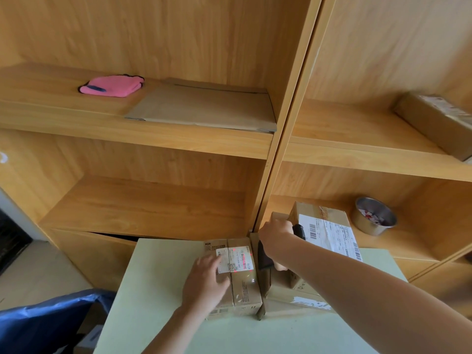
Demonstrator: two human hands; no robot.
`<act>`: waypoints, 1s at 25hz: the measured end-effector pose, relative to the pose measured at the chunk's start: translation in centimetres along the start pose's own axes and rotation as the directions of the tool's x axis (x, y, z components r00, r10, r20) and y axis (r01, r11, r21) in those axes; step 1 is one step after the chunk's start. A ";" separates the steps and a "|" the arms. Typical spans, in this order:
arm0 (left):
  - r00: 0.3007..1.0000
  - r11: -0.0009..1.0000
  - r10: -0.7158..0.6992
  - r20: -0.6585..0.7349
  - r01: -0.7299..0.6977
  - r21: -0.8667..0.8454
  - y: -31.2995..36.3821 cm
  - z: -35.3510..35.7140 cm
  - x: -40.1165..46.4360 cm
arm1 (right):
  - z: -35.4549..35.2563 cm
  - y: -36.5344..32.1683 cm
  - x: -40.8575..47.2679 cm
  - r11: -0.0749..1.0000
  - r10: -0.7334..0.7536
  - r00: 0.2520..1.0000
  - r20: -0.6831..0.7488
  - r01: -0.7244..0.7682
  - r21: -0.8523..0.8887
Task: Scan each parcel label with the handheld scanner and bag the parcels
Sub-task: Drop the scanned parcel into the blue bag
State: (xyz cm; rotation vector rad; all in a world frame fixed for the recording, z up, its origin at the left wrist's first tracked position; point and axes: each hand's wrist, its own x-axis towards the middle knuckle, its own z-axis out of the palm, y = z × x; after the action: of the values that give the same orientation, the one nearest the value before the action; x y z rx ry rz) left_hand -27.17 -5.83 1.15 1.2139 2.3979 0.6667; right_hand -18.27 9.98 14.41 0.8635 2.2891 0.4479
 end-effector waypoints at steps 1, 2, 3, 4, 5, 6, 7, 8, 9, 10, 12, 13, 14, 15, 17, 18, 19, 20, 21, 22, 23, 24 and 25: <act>0.991 0.986 0.124 0.045 -0.128 0.109 0.6 1.1 -0.5 | -0.1 0.0 -0.1 1.000 -0.004 1.000 -0.003 0.004 -0.004; 0.972 0.959 0.197 0.128 -0.218 0.181 1.1 2.2 -1.0 | -0.2 0.0 -0.2 1.000 -0.006 1.000 -0.008 0.006 -0.010; 0.951 0.931 0.221 0.217 -0.272 0.242 1.2 3.1 -1.6 | -0.3 0.1 -0.3 1.000 -0.008 1.000 -0.013 0.007 -0.016; 0.933 0.905 0.225 0.280 -0.307 0.294 0.9 3.6 -2.0 | -0.3 0.1 -0.4 1.000 -0.008 1.000 -0.016 0.008 -0.024; 0.916 0.887 0.220 0.336 -0.331 0.321 0.4 3.8 -2.2 | -0.3 0.2 -0.4 0.999 -0.009 1.000 -0.019 0.009 -0.031; 0.913 0.879 0.221 0.343 -0.338 0.335 -0.5 4.2 -2.3 | -0.3 0.2 -0.5 0.999 -0.013 1.000 -0.021 0.012 -0.033; 0.925 0.873 0.238 0.297 -0.338 0.353 -1.5 4.7 -2.3 | -0.3 0.2 -0.5 0.999 -0.017 1.000 -0.025 0.017 -0.029; 0.934 0.869 0.254 0.251 -0.335 0.364 -2.4 4.8 -2.2 | -0.3 0.1 -0.5 1.000 -0.020 0.999 -0.029 0.019 -0.025; 0.936 0.868 0.260 0.237 -0.334 0.368 -3.1 4.8 -2.1 | -0.3 0.1 -0.5 1.000 -0.023 0.999 -0.032 0.022 -0.020; 0.934 0.872 0.263 0.242 -0.337 0.354 -3.5 4.4 -2.1 | -0.2 -0.1 -0.5 1.000 -0.025 0.999 -0.034 0.025 -0.017; 0.937 0.875 0.256 0.236 -0.328 0.356 -4.2 3.9 -2.2 | -0.1 -0.7 -0.3 0.999 -0.032 0.999 -0.032 0.032 -0.008; 0.942 0.870 0.252 0.221 -0.321 0.375 -4.5 3.7 -2.4 | 0.0 -1.1 -0.2 0.999 -0.034 0.999 -0.023 0.034 -0.002; 0.946 0.871 0.243 0.212 -0.309 0.382 -4.6 3.5 -2.5 | 0.0 -1.5 -0.1 0.999 -0.034 0.999 -0.013 0.034 0.001; 0.950 0.872 0.235 0.206 -0.300 0.386 -4.7 3.3 -2.6 | 0.0 -1.9 0.0 0.999 -0.035 0.999 -0.006 0.035 0.004; 0.949 0.869 0.241 0.202 -0.304 0.391 -5.0 3.3 -2.6 | 0.0 -2.5 0.3 0.999 -0.036 0.999 -0.017 0.037 0.011; 0.948 0.868 0.246 0.201 -0.308 0.390 -5.0 3.2 -2.7 | 0.0 -2.8 0.3 0.999 -0.038 0.999 -0.026 0.039 0.018; 0.946 0.870 0.248 0.207 -0.312 0.382 -4.9 3.0 -2.8 | -0.1 -3.0 0.3 0.999 -0.039 0.998 -0.040 0.040 0.034; 0.946 0.871 0.254 0.201 -0.315 0.378 -5.0 3.1 -2.8 | -0.1 -3.3 0.4 0.997 -0.039 0.998 -0.053 0.043 0.060; 0.948 0.877 0.244 0.206 -0.306 0.370 -5.0 3.0 -2.9 | -0.1 -3.5 0.6 0.993 -0.038 0.998 -0.058 0.044 0.109; 0.952 0.886 0.230 0.201 -0.291 0.362 -4.7 2.8 -2.9 | 0.1 -3.8 0.8 0.980 -0.037 0.998 -0.055 0.047 0.192; 0.958 0.899 0.228 0.177 -0.277 0.340 -4.5 2.5 -2.7 | 0.5 -4.0 1.1 0.939 -0.023 0.999 -0.043 0.036 0.341; 0.963 0.921 0.241 0.117 -0.265 0.285 -4.3 2.3 -2.4 | 1.0 -4.4 1.5 0.847 0.008 1.000 -0.015 0.001 0.532; 0.971 0.942 0.228 0.078 -0.240 0.236 -4.0 2.0 -2.1 | 1.8 -4.9 2.0 0.694 0.051 0.998 0.031 -0.058 0.718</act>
State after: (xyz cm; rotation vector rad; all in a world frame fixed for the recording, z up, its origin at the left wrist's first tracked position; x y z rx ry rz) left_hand -27.58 -9.15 -2.49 1.6159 2.3682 0.4089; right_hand -20.46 7.95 9.67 1.2934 2.4412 -0.4983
